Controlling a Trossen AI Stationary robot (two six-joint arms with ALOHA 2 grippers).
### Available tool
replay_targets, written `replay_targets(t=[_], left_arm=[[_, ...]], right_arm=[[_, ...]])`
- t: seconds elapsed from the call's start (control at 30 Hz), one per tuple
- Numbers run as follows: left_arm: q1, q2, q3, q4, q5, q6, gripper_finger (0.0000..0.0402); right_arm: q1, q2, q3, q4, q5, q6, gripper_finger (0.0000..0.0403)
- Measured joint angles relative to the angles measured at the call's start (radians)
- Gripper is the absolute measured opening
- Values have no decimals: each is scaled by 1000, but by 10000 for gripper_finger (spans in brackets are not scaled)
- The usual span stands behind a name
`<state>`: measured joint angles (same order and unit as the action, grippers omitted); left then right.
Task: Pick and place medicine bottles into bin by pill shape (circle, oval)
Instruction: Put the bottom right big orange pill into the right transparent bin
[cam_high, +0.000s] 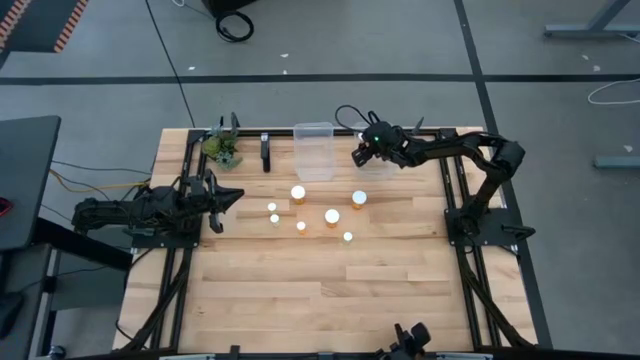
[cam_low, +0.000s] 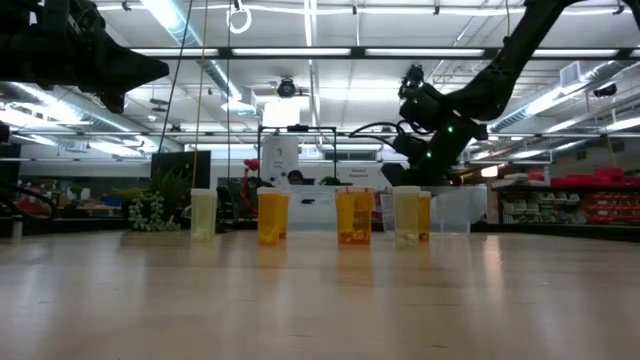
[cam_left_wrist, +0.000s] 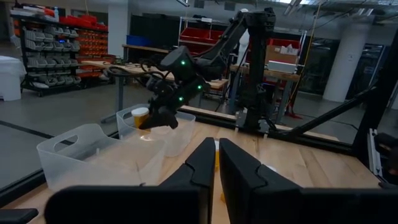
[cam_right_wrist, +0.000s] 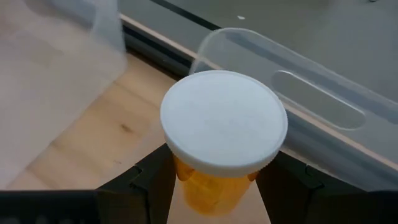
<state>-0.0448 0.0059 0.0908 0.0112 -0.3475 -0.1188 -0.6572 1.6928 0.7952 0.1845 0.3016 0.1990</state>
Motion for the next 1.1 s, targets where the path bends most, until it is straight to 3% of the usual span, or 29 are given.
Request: replay_targets(t=[0.7,1.1], left_arm=[[0,0,0,0,0,0,31],[0,0,0,0,0,0,38]], right_arm=[[8,0,99,-134,-24,-187,207],[-12,0,13,-1,-42,-153,207]])
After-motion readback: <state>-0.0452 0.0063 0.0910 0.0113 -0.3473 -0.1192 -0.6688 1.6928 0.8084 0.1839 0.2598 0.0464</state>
